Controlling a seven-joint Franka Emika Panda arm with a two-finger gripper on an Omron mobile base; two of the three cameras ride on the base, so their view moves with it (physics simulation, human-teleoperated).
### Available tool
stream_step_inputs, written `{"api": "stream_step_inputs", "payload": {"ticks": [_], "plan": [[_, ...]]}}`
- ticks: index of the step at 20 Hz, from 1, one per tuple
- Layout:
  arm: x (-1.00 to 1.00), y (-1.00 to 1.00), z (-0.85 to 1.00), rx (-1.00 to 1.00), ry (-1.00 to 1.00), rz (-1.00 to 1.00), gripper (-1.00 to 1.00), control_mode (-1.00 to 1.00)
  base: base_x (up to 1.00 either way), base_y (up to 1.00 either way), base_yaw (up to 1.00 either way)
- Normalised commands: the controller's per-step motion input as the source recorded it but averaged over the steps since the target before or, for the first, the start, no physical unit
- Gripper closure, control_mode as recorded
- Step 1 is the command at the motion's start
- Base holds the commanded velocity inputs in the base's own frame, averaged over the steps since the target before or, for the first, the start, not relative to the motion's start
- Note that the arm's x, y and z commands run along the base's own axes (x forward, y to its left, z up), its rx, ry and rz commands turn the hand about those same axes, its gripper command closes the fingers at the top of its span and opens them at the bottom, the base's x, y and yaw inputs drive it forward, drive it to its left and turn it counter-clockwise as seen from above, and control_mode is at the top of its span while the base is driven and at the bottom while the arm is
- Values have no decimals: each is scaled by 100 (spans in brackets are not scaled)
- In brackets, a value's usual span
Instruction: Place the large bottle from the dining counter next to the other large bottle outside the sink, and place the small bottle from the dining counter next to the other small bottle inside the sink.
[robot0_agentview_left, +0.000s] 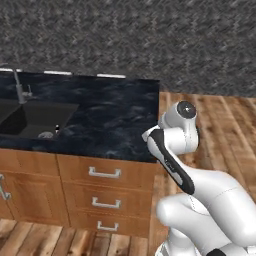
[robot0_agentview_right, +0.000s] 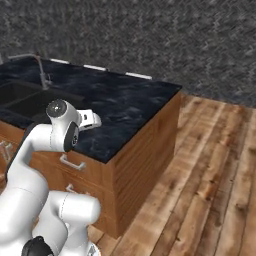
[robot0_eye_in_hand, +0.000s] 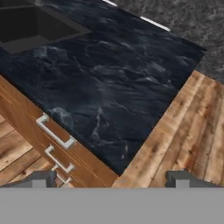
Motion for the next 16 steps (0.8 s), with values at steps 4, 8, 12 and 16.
{"api": "stream_step_inputs", "payload": {"ticks": [4, 8, 12, 16], "plan": [[0, 0, 0, 0, 0, 0, -100, 100, 0, -100, 0], [0, 0, 0, 0, 0, 0, -100, 100, 16, -100, 0], [0, 0, 0, 0, 0, 0, -100, 100, 54, -100, 0], [0, 0, 0, 0, 0, 0, -100, 100, 89, -100, -4]]}}
